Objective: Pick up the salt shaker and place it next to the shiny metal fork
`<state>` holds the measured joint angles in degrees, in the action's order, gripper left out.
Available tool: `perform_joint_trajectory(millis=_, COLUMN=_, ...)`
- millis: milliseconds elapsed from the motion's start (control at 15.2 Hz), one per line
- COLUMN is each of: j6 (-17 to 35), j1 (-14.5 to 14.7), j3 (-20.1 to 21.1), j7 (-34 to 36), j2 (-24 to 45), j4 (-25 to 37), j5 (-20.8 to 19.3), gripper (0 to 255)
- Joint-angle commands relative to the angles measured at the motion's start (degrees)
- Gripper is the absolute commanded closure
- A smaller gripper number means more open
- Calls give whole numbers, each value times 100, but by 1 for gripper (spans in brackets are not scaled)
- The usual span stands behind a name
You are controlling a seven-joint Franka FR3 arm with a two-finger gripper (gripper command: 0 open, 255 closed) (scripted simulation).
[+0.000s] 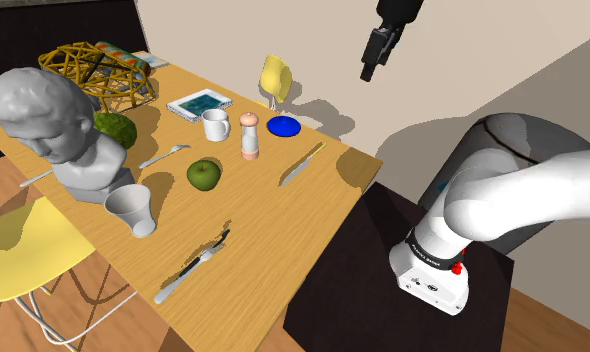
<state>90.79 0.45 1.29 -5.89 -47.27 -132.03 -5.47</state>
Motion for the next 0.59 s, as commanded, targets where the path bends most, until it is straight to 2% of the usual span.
perform_joint_trajectory(millis=0, j6=0, j1=0, j3=0, j7=0, j2=0, j4=0, j5=0, gripper=0)
perform_joint_trajectory(millis=528, j6=1314, j1=-11, j3=-170, j7=144, j2=1416, j4=47, j5=259, gripper=0)
